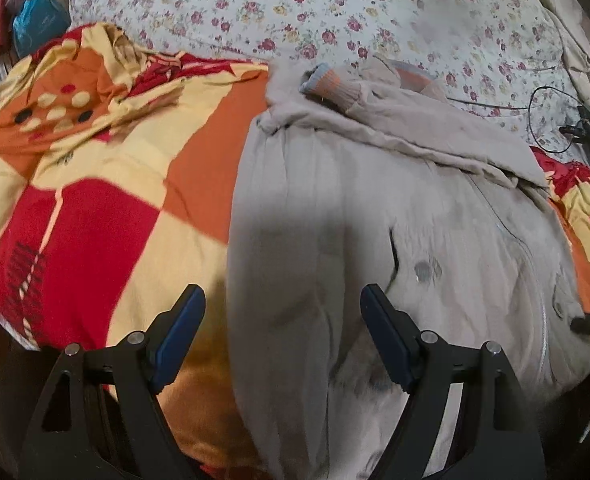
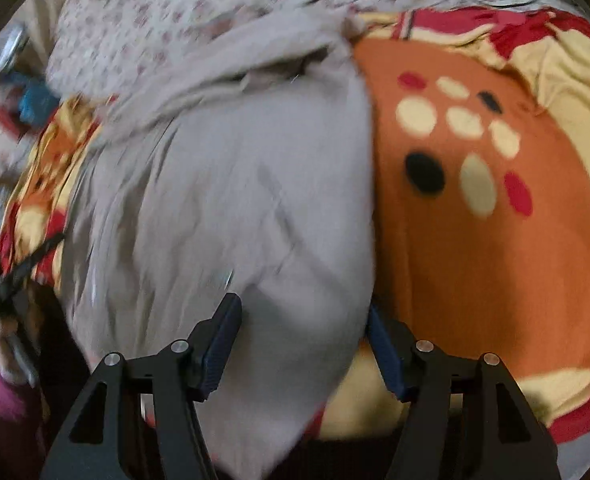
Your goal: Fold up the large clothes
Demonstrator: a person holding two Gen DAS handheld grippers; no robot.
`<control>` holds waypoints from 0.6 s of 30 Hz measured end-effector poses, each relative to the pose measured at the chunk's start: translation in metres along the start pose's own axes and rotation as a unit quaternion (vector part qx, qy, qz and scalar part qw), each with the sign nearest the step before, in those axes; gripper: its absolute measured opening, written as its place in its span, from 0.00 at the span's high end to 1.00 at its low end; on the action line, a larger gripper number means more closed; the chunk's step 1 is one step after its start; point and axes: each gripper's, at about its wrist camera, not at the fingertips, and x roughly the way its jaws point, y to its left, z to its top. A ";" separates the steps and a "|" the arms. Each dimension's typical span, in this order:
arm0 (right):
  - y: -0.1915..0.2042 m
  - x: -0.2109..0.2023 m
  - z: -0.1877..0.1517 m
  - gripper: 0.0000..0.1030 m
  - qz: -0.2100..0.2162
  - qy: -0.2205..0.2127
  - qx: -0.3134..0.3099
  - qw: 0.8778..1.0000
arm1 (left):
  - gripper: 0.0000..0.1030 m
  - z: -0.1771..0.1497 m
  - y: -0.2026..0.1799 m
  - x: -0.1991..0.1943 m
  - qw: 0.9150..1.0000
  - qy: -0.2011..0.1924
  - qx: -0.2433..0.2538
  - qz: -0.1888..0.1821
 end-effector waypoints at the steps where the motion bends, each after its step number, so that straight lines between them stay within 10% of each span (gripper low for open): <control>1: 0.002 -0.006 -0.007 0.36 0.001 0.003 -0.011 1.000 | 0.22 -0.004 0.002 -0.002 1.000 0.004 0.001 -0.002; 11: -0.013 -0.011 -0.028 0.28 0.069 -0.035 0.042 0.996 | 0.22 -0.046 0.015 -0.006 0.998 0.054 -0.009 -0.027; 14: 0.003 -0.004 -0.031 0.95 0.107 -0.036 0.034 0.993 | 0.22 -0.056 0.022 -0.005 0.997 0.064 -0.025 -0.029; 18: 0.013 -0.040 -0.024 0.95 0.104 -0.117 0.001 0.988 | 0.22 -0.068 0.025 -0.006 0.995 0.078 -0.041 -0.049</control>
